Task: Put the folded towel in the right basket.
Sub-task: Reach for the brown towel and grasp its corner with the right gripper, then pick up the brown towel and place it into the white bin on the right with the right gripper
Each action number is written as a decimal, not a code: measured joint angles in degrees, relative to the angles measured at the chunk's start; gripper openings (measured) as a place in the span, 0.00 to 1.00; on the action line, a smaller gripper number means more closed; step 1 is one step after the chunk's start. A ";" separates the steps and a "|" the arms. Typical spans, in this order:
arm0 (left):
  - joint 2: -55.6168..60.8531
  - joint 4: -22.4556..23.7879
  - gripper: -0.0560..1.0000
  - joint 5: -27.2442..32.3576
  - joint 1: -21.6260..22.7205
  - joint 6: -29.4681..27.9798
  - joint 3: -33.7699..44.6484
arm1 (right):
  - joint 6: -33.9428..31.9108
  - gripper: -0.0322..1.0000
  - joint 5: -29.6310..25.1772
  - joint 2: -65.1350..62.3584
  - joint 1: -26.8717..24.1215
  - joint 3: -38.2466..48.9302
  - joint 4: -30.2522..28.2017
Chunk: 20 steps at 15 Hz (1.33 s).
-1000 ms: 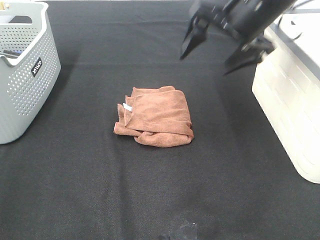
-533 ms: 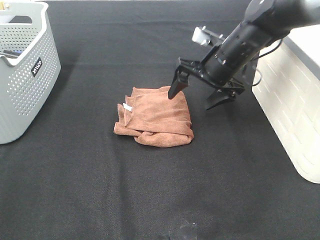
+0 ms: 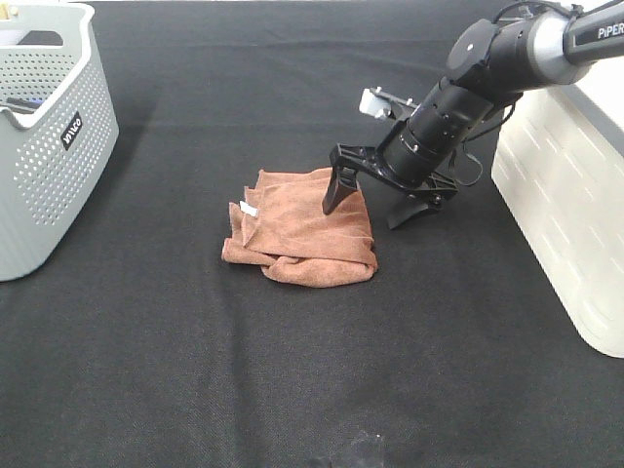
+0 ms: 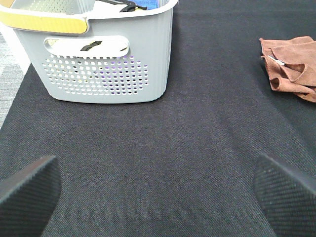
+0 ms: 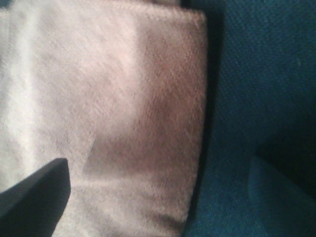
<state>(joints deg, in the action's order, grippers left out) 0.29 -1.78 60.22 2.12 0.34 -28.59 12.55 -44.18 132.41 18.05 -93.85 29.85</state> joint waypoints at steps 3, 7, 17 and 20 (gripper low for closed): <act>0.00 0.00 0.99 0.00 0.00 0.00 0.00 | 0.11 0.94 -0.63 0.34 -0.06 -0.52 0.11; 0.00 0.00 0.99 0.00 0.00 0.00 0.00 | 0.52 0.94 -1.26 1.55 -0.06 -0.92 2.12; 0.00 0.06 0.99 0.00 0.00 0.00 0.00 | 6.25 0.40 8.19 5.67 12.49 -1.26 16.96; 0.00 0.06 0.99 0.00 0.00 0.00 0.00 | 5.33 0.23 8.08 5.39 12.49 -1.20 15.47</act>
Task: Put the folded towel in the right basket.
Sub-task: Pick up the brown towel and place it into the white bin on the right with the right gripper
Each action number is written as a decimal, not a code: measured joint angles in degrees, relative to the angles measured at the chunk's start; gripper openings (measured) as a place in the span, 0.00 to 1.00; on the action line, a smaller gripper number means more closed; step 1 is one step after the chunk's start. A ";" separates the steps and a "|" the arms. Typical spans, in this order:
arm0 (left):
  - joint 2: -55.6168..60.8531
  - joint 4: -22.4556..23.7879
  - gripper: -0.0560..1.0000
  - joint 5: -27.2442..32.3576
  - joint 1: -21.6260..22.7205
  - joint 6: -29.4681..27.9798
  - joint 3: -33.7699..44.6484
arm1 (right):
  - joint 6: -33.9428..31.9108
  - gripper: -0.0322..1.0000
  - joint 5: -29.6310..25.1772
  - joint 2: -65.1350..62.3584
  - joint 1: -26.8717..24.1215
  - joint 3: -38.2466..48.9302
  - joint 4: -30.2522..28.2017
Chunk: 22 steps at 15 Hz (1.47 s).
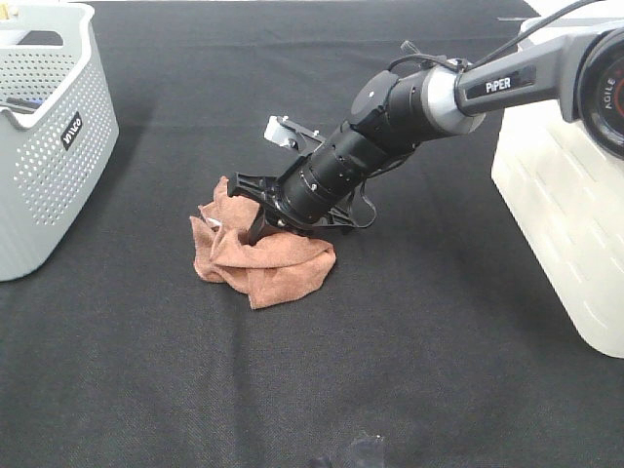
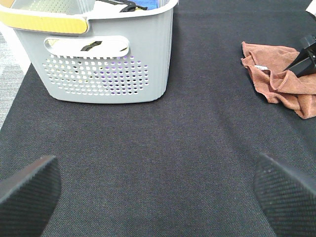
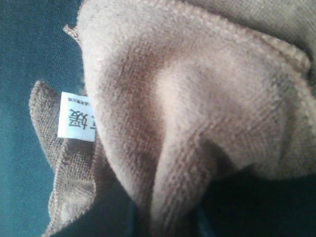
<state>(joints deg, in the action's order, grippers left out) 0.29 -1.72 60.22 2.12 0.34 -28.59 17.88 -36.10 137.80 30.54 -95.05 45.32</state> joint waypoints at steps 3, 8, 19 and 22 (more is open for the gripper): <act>0.00 0.00 0.99 0.00 0.00 0.00 0.00 | -0.34 0.23 -7.91 -4.41 0.11 -0.86 -9.91; 0.00 0.00 0.99 0.00 0.00 0.00 0.00 | -8.37 0.23 -23.43 -22.00 0.00 -10.89 -27.27; 0.00 0.00 0.99 0.00 0.00 0.00 0.00 | -16.04 0.23 -32.14 -42.97 -40.28 -12.20 -47.61; 0.00 0.00 0.99 0.00 0.00 0.00 0.00 | -16.04 0.23 -32.37 -38.22 -44.12 -10.31 -49.22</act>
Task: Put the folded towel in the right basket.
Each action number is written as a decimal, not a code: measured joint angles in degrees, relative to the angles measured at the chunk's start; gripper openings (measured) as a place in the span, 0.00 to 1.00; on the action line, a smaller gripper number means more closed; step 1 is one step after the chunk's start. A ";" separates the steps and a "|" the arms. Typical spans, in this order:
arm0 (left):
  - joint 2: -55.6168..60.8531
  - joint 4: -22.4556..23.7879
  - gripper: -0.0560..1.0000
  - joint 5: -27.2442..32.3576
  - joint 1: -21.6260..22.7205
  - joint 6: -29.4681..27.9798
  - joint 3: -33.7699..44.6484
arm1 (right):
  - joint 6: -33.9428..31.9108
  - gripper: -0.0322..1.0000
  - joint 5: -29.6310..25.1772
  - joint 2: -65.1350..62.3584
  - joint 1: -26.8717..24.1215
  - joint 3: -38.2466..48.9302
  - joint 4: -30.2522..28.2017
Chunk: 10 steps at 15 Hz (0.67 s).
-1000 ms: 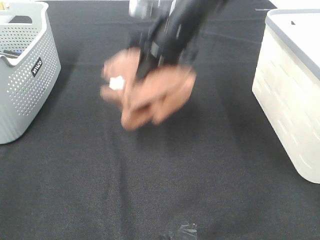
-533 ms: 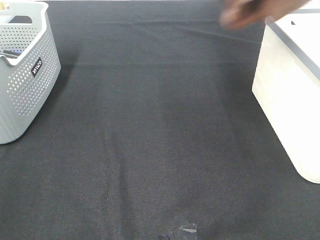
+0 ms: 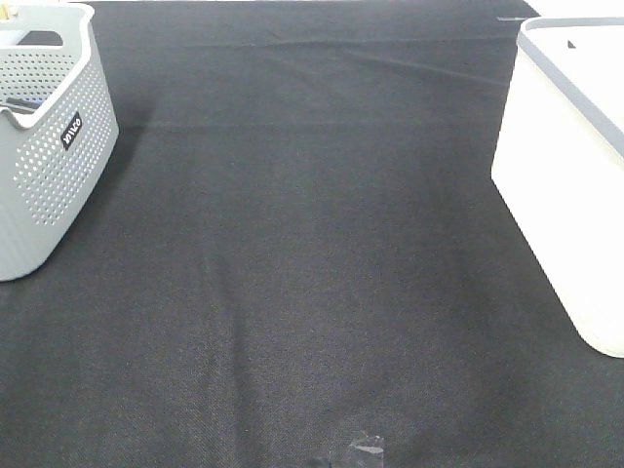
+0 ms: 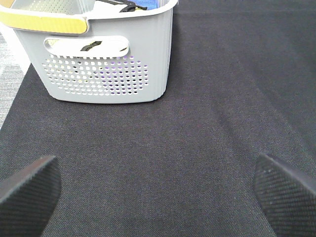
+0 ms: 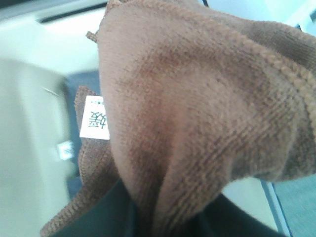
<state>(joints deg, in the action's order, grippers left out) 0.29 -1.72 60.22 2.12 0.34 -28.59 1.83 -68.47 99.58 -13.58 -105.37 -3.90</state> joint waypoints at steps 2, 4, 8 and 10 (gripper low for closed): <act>0.00 0.00 0.99 0.00 0.00 0.00 0.00 | -2.81 0.27 0.06 4.18 0.00 0.23 -0.80; 0.00 0.00 0.99 0.00 0.00 0.00 0.00 | -4.01 0.40 0.06 5.39 0.00 0.23 -0.69; 0.00 0.00 0.99 0.00 0.00 0.00 0.00 | -4.30 0.95 -0.29 6.53 0.00 0.23 -0.69; 0.00 0.00 0.99 0.00 0.00 0.00 0.00 | -4.30 0.97 -0.86 6.47 0.00 0.23 0.06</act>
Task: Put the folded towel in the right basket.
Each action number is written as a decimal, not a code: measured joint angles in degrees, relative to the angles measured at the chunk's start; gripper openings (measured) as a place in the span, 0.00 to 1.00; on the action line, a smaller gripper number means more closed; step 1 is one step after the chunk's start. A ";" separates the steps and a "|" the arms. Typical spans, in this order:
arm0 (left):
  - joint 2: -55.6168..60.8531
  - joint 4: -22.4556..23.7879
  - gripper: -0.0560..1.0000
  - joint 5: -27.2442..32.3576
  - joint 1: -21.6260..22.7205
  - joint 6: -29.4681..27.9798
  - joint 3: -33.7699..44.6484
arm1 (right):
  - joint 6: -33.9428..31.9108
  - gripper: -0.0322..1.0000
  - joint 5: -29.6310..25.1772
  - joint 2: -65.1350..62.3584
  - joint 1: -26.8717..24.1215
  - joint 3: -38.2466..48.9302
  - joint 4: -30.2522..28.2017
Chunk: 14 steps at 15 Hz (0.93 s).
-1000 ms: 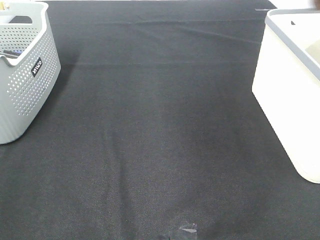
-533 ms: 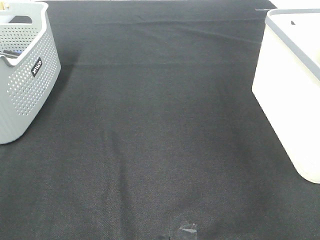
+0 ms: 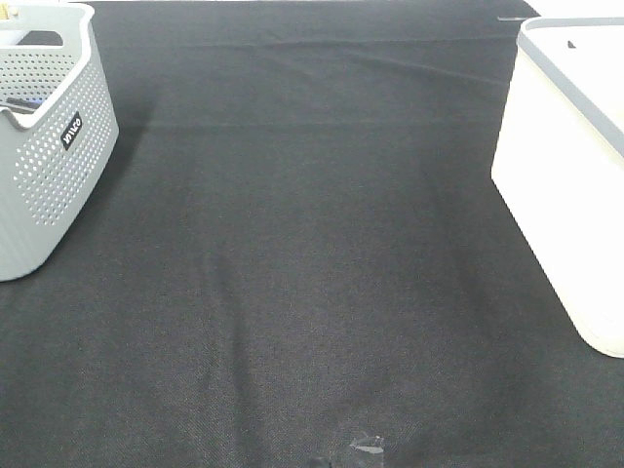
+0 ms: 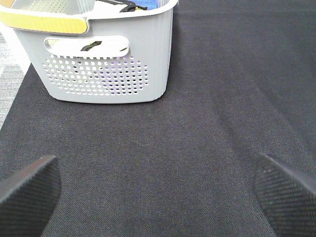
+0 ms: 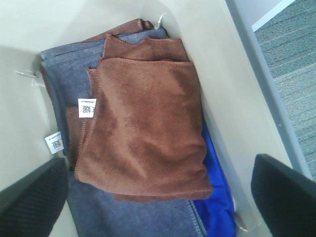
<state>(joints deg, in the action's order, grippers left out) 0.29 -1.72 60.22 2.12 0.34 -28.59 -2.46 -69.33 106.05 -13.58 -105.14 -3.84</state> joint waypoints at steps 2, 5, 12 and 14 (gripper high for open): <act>0.00 0.00 0.99 0.00 0.00 0.00 0.00 | 0.00 0.97 -0.34 -1.20 0.46 0.00 1.66; 0.00 0.00 0.99 0.00 0.00 0.00 0.00 | 0.00 0.97 -0.46 -6.25 4.93 0.00 2.06; 0.00 0.00 0.99 0.00 0.00 0.00 0.00 | -1.26 0.97 -0.52 -26.47 14.95 9.11 1.09; 0.00 0.00 0.99 0.00 0.00 0.00 0.00 | -1.66 0.97 -0.52 -35.24 15.13 17.36 0.57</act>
<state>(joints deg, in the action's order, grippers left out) 0.29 -1.72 60.22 2.12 0.34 -28.59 -4.13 -69.84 70.82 1.55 -87.78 -3.27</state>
